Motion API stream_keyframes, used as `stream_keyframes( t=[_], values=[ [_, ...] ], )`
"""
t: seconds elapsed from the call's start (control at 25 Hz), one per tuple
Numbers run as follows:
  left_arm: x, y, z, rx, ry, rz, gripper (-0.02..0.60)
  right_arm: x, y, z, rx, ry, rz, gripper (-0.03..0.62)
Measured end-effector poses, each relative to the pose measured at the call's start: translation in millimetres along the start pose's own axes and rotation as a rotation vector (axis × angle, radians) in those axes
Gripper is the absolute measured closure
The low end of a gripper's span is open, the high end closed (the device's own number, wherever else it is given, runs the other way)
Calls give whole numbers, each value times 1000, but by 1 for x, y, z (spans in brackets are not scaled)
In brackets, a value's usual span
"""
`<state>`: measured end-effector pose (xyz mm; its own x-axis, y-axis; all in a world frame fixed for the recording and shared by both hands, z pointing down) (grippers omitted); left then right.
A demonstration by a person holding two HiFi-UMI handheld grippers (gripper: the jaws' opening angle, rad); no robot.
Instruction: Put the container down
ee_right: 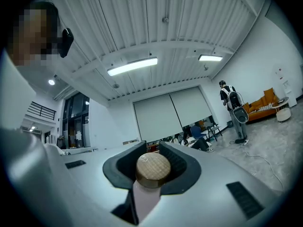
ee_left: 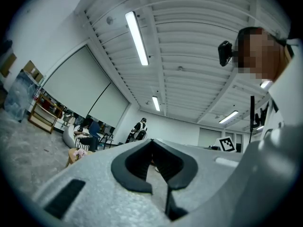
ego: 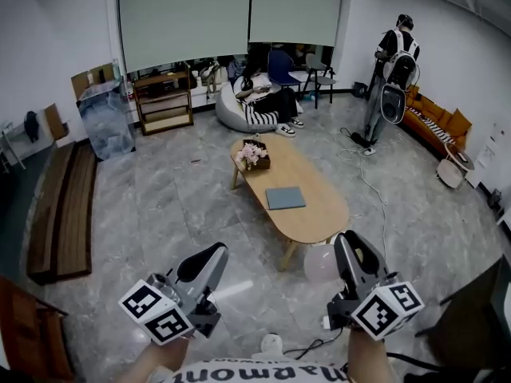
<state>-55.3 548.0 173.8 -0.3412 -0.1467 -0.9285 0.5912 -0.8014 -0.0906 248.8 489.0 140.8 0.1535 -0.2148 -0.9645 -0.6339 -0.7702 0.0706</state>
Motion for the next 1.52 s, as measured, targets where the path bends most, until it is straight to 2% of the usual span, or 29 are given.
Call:
stream_keyframes(
  t=[0.16, 0.36, 0.56, 0.8, 1.16, 1.52],
  values=[
    [-2, 55, 11, -53, -14, -23, 566, 15, 32, -47, 29, -37, 7, 503],
    [-6, 108, 28, -4, -14, -38, 566, 26, 59, -100, 25, -77, 17, 503],
    [-18, 143, 36, 28, -22, 8, 566, 19, 76, -145, 27, -20, 34, 503],
    [-9, 163, 73, 40, -46, 51, 566, 14, 113, -161, -1, 25, 76, 503],
    [13, 226, 182, -19, -61, 78, 566, 27, 196, -177, -97, -17, 80, 503],
    [68, 274, 306, -74, -61, 117, 566, 45, 318, -183, -178, 14, 36, 503]
  ],
)
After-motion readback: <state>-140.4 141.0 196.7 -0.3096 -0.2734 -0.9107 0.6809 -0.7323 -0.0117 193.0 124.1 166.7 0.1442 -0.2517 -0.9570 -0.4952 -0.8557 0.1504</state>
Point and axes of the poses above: the fingertips, and each gripper's own axes: y forward along the fingers, z to its left, x out of its top, the point moved 8 cm from there along -y, backward along the fingers, and after that the axes turned 9 degrees about z, right-handed, at the moved point
